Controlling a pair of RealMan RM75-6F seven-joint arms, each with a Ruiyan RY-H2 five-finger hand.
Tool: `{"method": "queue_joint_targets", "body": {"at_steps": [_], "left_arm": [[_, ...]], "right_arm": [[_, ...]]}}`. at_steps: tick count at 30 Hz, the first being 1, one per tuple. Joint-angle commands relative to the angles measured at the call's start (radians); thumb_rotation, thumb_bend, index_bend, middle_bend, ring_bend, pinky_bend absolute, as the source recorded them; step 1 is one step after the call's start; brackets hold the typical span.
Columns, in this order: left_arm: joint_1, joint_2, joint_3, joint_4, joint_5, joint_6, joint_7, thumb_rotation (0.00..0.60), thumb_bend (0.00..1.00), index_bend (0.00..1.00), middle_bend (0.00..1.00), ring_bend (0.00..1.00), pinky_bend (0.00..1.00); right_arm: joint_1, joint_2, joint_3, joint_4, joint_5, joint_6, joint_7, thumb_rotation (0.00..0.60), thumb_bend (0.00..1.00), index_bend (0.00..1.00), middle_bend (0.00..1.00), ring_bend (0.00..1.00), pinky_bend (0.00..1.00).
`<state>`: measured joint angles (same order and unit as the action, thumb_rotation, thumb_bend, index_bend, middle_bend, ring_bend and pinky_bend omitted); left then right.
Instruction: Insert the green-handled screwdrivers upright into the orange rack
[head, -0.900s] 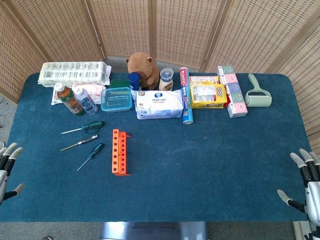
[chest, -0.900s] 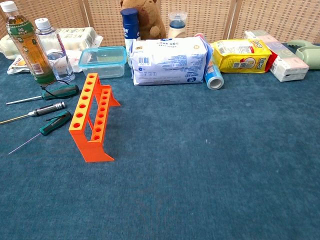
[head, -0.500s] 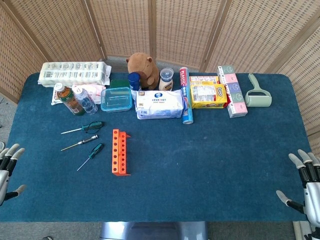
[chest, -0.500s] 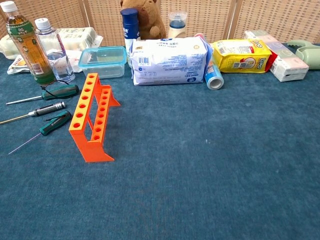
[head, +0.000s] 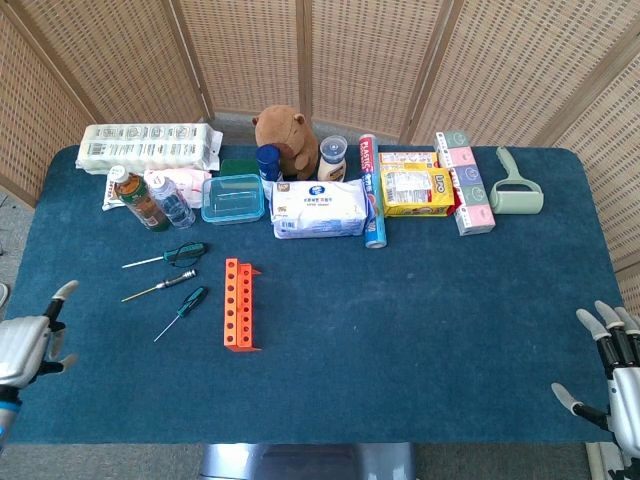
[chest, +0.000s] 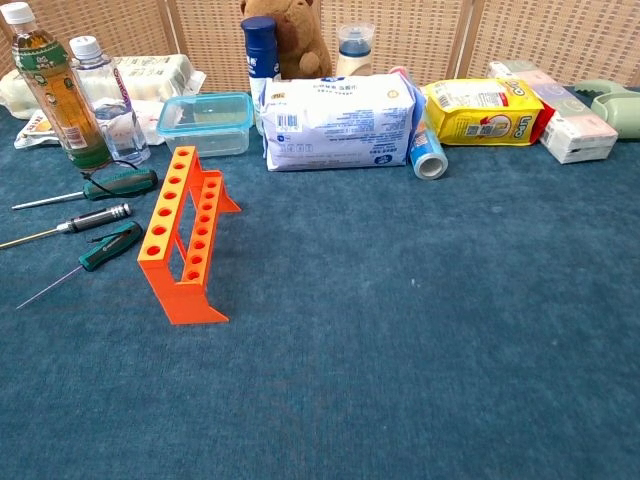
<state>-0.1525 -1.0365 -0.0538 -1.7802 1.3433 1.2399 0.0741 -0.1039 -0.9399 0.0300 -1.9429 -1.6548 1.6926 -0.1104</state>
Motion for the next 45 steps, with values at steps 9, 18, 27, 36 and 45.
{"method": "queue_joint_targets", "body": {"at_steps": [9,18,27,36,45], "left_arm": [[-0.262,-0.062,-0.081,-0.002,-0.295,-0.423,0.037,0.600,0.11,0.00,0.87,0.86,0.91],[-0.389,-0.065,-0.101,-0.014,-0.430,-0.626,-0.028,0.600,0.11,0.00,0.87,0.87,0.91],[-0.459,-0.078,-0.062,-0.016,-0.544,-0.609,0.024,0.600,0.12,0.00,0.87,0.87,0.91],[-0.509,-0.116,-0.016,0.017,-0.648,-0.573,0.072,0.600,0.12,0.00,0.87,0.87,0.91],[-0.557,-0.160,0.022,0.062,-0.731,-0.571,0.104,0.600,0.12,0.00,0.87,0.87,0.91]], "right_arm": [[0.001,0.002,0.004,0.000,0.008,0.000,0.002,0.600,0.00,0.13,0.08,0.02,0.00],[0.000,0.005,0.005,0.001,0.010,0.001,0.009,0.600,0.00,0.13,0.08,0.02,0.00],[-0.002,0.011,0.005,0.002,0.009,0.005,0.023,0.600,0.00,0.13,0.08,0.02,0.00],[-0.002,0.014,0.004,0.002,0.009,0.004,0.030,0.600,0.00,0.13,0.08,0.02,0.00],[-0.002,0.018,0.005,0.002,0.012,0.003,0.041,0.600,0.00,0.13,0.08,0.02,0.00]]}}
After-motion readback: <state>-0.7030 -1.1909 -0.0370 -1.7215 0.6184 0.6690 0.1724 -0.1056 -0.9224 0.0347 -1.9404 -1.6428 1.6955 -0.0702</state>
